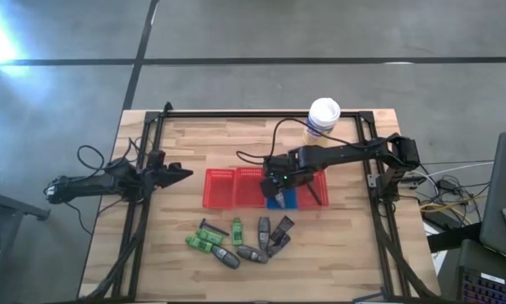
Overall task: Pick & Place Travel size toiletries
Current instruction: Put the razor into the right red bin
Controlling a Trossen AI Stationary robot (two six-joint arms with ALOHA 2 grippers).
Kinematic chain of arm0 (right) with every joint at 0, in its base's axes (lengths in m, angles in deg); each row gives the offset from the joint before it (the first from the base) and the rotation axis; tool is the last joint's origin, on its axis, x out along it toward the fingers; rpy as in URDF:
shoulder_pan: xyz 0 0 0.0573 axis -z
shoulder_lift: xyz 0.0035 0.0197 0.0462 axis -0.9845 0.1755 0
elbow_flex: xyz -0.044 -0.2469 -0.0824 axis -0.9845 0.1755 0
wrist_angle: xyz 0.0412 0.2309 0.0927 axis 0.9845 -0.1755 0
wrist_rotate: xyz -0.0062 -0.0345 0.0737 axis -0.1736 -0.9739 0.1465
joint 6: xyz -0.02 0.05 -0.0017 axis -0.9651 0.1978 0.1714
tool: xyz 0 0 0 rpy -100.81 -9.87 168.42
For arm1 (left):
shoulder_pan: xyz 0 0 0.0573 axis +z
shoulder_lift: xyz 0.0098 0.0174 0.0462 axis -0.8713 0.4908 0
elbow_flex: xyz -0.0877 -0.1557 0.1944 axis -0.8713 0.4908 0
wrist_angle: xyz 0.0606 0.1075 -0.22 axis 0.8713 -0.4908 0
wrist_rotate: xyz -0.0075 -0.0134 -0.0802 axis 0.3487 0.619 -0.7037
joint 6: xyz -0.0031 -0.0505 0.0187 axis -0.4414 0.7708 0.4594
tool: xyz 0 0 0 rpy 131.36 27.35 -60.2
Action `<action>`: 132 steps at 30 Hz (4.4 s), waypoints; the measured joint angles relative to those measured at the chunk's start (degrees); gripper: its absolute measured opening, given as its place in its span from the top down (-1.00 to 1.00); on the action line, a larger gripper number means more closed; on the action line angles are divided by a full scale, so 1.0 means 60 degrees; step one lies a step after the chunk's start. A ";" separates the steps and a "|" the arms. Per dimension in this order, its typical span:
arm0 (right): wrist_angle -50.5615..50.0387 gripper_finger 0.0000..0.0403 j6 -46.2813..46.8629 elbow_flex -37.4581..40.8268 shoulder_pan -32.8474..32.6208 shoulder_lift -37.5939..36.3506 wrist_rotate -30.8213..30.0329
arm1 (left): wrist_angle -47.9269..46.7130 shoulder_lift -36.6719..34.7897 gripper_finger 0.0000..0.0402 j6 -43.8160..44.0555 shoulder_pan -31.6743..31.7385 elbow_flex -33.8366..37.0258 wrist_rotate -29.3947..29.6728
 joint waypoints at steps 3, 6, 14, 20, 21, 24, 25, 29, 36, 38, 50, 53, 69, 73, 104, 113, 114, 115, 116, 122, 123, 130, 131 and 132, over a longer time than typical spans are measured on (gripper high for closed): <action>-0.0015 -0.71 0.0065 0.0000 -0.0034 -0.0011 0.0092 | -0.0043 0.0004 -0.09 0.0007 0.0000 0.0002 0.0152; -0.0013 -0.71 0.0469 0.0000 -0.0134 -0.0018 0.0430 | -0.0063 0.0007 -0.09 0.0109 0.0000 0.0002 0.0155; 0.0440 -0.59 0.1832 0.0000 -0.1033 -0.0018 0.0771 | -0.0067 0.0007 -0.09 0.0298 0.0000 0.0002 0.0151; 0.0431 -0.53 0.2579 -0.0004 -0.1483 -0.0018 0.0319 | -0.0074 0.0007 -0.09 0.0220 0.0000 0.0002 0.0152; 0.0431 -0.52 0.2647 -0.0004 -0.1529 -0.0018 0.0305 | -0.0075 0.0007 -0.09 0.0171 0.0000 0.0002 0.0153; 0.0430 -0.50 0.2823 -0.0004 -0.1603 -0.0018 0.0201 | -0.0077 0.0007 -0.09 0.0142 0.0000 0.0002 0.0151; 0.0431 -0.50 0.2851 -0.0004 -0.1621 -0.0018 0.0186 | -0.0078 0.0007 -0.09 0.0138 0.0000 0.0000 0.0151; 0.0435 -0.49 0.2968 -0.0004 -0.1640 -0.0018 0.0009 | -0.0099 0.0007 -0.09 0.0138 0.0000 0.0002 0.0151; 0.0438 -0.58 0.2847 -0.0004 -0.1634 -0.0018 -0.0022 | -0.2288 0.0085 -0.09 0.0453 -0.0007 -0.0134 -0.0045; 0.0441 -0.62 0.2745 -0.0004 -0.1633 -0.0018 -0.0040 | -0.3064 0.0270 -0.08 0.0245 -0.0007 -0.0457 -0.0070; 0.0349 -0.76 0.2252 -0.0536 -0.1587 -0.0025 -0.0920 | -0.5171 0.3051 -0.08 -0.3609 -0.0234 -0.2890 -0.0363; 0.0277 -0.73 0.2045 -0.0665 -0.1534 -0.0045 -0.1051 | -0.6004 0.4143 -0.08 -0.5025 -0.0404 -0.3403 -0.0363; -0.1150 -0.57 0.1646 -0.0755 -0.1505 -0.0270 -0.1122 | -0.6261 0.8844 0.05 -0.9033 -0.3299 -0.4697 0.0484; -0.1156 -0.58 0.1513 -0.0754 -0.1505 -0.0340 -0.1125 | -0.6127 0.9492 0.13 -0.9202 -0.4192 -0.5075 0.1046; -0.1146 -0.50 0.1176 -0.0754 -0.1505 -0.0375 -0.1297 | -0.4655 1.2967 0.46 -0.9592 -0.4863 -0.5322 0.1555; -0.1135 -0.39 0.0957 -0.0754 -0.1527 -0.0383 -0.1297 | -0.4660 1.2988 0.83 -0.9362 -0.4863 -0.5335 0.1320; -0.1132 -0.37 0.0915 -0.0754 -0.1530 -0.0399 -0.1293 | -0.4708 1.2918 0.84 -0.9293 -0.4863 -0.5335 0.1310; -0.1119 -0.36 0.0880 -0.0754 -0.1531 -0.0413 -0.1293 | -0.4779 1.2854 0.84 -0.9196 -0.4852 -0.5339 0.1299; -0.1105 -0.34 0.0822 -0.0754 -0.1531 -0.0441 -0.1293 | -0.4895 1.2778 0.84 -0.9065 -0.4855 -0.5377 0.1302; -0.0882 -0.25 0.0597 -0.0754 -0.1531 -0.0609 -0.1286 | -0.5792 1.2111 0.84 -0.8571 -0.4856 -0.6010 0.1344; -0.0708 -0.23 0.0448 -0.0754 -0.1531 -0.0640 -0.1269 | -0.5878 1.1958 0.84 -0.8502 -0.4867 -0.6123 0.1489; 0.1340 -0.13 -0.0814 -0.0752 -0.1523 -0.0860 -0.0155 | -0.6017 1.0962 0.84 -0.8613 -0.4816 -0.6771 0.2641; 0.1785 -0.11 -0.1107 -0.0750 -0.1523 -0.0860 0.0277 | -0.6016 1.0896 0.84 -0.8747 -0.4787 -0.6814 0.2759; 0.2190 -0.10 -0.1390 -0.0750 -0.1523 -0.0860 0.0641 | -0.5998 1.0874 0.84 -0.8869 -0.4775 -0.6828 0.2775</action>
